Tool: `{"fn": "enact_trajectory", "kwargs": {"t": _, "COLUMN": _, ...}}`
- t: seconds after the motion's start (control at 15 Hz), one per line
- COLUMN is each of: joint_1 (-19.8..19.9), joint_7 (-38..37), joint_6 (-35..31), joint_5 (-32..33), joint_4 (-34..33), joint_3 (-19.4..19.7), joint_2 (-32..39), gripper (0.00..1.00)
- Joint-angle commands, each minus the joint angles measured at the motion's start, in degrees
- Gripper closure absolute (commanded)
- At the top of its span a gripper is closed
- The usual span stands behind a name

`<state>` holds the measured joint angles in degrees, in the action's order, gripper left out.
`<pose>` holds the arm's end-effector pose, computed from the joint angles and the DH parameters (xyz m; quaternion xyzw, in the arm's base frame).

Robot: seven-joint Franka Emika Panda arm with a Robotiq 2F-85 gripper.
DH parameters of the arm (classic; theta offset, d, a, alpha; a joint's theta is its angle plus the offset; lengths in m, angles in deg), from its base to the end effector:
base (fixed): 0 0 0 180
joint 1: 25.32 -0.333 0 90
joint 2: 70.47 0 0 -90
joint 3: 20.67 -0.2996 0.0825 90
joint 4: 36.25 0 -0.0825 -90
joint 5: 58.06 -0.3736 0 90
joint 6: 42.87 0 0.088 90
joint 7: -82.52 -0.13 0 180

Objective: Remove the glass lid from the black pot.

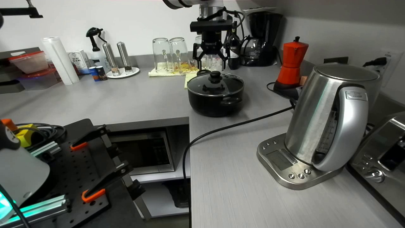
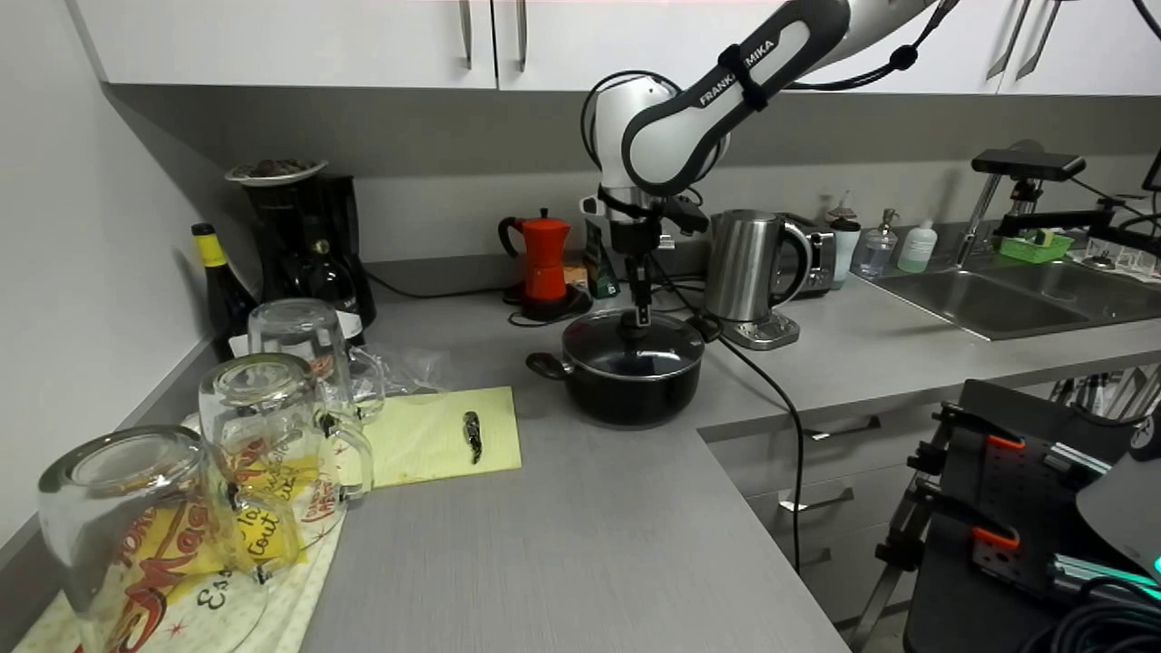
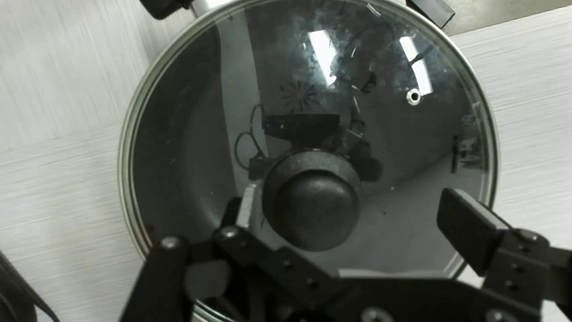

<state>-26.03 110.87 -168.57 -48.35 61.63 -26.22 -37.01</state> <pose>0.6420 0.0571 0.2163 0.9383 0.3404 -0.0535 0.0296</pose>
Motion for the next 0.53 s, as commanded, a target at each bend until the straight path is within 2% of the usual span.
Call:
{"fn": "enact_trajectory", "kwargs": {"t": 0.0, "joint_1": 1.15, "joint_7": 3.05, "joint_6": 0.99, "joint_5": -0.38, "joint_4": -3.73, "joint_3": -0.74, "joint_2": 3.03, "gripper": 0.0}}
{"fn": "enact_trajectory", "kwargs": {"t": 0.33, "joint_1": 1.71, "joint_7": 4.64, "joint_6": 1.0, "joint_5": -0.31, "joint_4": -5.19, "joint_3": -0.91, "joint_2": 4.46, "gripper": 0.0}}
{"fn": "enact_trajectory", "kwargs": {"t": 0.4, "joint_1": 1.84, "joint_7": 5.14, "joint_6": 0.78, "joint_5": -0.4, "joint_4": -5.12, "joint_3": -1.03, "joint_2": 4.39, "gripper": 0.25}}
{"fn": "enact_trajectory", "kwargs": {"t": 0.47, "joint_1": 1.91, "joint_7": 5.5, "joint_6": 0.62, "joint_5": -0.43, "joint_4": -5.15, "joint_3": -1.08, "joint_2": 4.36, "gripper": 0.26}}
